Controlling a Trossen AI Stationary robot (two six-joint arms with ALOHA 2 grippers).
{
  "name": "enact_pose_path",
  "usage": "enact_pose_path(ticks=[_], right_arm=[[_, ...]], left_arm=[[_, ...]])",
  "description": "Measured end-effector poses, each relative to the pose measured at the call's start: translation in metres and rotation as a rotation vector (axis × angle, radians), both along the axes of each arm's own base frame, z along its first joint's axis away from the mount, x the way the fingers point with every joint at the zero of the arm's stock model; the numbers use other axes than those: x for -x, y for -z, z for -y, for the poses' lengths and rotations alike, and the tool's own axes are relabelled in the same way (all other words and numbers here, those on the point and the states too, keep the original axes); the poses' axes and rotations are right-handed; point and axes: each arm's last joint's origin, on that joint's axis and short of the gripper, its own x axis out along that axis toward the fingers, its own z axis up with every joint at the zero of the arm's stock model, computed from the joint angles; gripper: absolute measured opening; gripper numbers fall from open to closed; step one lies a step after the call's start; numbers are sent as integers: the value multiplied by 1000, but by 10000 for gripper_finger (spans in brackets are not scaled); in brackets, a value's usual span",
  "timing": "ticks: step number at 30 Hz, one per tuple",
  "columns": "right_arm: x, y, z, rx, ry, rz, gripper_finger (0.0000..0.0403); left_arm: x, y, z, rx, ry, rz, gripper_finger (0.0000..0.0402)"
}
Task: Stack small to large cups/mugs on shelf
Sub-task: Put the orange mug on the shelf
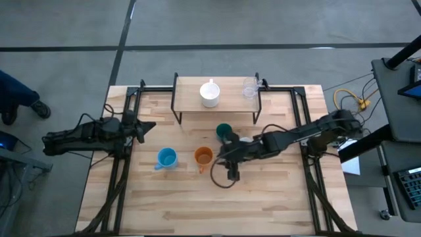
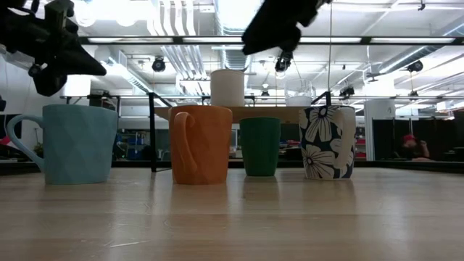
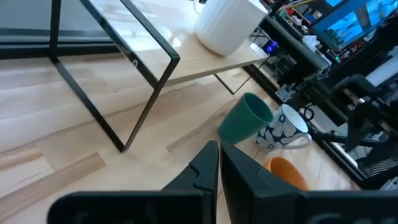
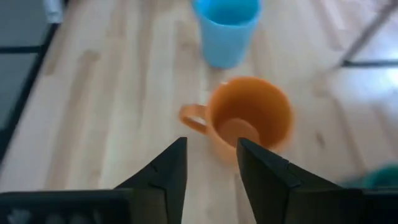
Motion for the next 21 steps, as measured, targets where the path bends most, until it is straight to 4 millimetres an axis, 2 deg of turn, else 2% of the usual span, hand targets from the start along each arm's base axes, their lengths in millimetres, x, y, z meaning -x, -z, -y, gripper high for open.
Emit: enact_pose_path(ticks=[4, 8, 11, 15, 21], right_arm=[[-13, -2, 7, -60, -111, -13, 126], [-27, 11, 15, -178, -224, -89, 112], [-34, 19, 17, -199, -304, -167, 102], [-42, 17, 17, -106, -420, -247, 93], [-62, 7, 18, 115, -525, -270, 91]], left_arm=[[0, -1, 0, -5, 1, 4, 2], [-1, -3, 0, -25, 3, 24, 2], [-1, -6, 0, -33, 4, 54, 2], [-1, -7, 0, -34, 6, 66, 2], [-2, -6, 0, -30, 11, 63, 2]])
